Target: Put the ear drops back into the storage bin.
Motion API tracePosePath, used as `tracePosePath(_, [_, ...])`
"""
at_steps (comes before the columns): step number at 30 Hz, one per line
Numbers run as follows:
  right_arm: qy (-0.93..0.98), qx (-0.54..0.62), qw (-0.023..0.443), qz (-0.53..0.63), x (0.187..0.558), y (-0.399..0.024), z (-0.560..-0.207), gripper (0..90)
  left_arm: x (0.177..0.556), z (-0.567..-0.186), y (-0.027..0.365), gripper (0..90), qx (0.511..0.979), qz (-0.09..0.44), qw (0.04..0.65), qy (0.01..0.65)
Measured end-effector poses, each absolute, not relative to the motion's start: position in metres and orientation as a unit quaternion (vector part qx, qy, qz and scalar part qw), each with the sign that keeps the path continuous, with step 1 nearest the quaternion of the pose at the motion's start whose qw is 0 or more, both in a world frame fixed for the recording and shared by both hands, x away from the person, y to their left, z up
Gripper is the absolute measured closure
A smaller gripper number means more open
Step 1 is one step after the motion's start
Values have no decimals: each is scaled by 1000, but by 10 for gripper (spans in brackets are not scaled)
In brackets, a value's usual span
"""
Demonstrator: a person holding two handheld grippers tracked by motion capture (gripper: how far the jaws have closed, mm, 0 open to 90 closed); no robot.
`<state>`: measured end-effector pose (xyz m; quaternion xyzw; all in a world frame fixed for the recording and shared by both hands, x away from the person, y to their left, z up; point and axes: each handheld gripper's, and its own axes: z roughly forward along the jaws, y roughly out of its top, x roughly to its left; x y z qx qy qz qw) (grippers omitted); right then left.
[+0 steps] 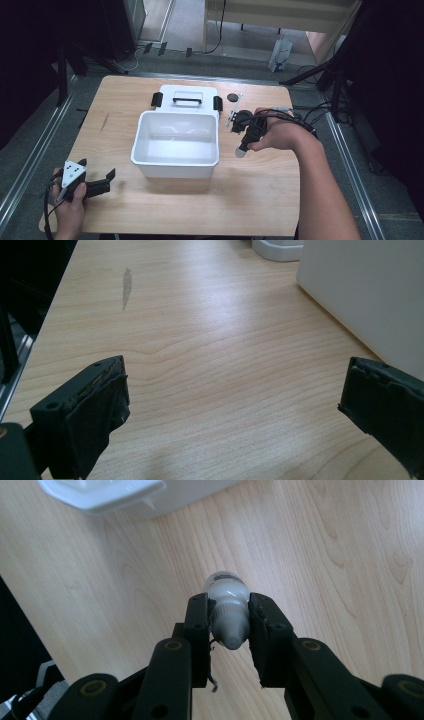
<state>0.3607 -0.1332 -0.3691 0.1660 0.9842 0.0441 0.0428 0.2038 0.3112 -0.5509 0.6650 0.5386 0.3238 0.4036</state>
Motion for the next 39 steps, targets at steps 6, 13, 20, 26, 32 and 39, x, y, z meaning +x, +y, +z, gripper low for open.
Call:
tracePosePath(6, [985, 162, 44, 42, 360, -123, -352, 724, 204, -551, 312, 0, 665, 323, 404, 539])
tracePosePath(13, [985, 158, 48, 45, 362, -108, -331, 724, 204, -551, 312, 0, 665, 322, 405, 539])
tracePosePath(20, [987, 148, 47, 46, 362, -89, -316, 725, 204, -551, 312, 0, 665, 321, 405, 539])
tracePosePath(26, [988, 139, 46, 40, 363, -73, -308, 724, 204, -551, 312, 0, 664, 320, 406, 540])
tracePosePath(32, [990, 124, 47, 40, 362, -56, -306, 725, 204, -551, 312, 0, 664, 320, 406, 540])
tracePosePath(39, [993, 108, 43, 37, 362, -38, -311, 724, 204, -551, 312, 0, 662, 320, 408, 541])
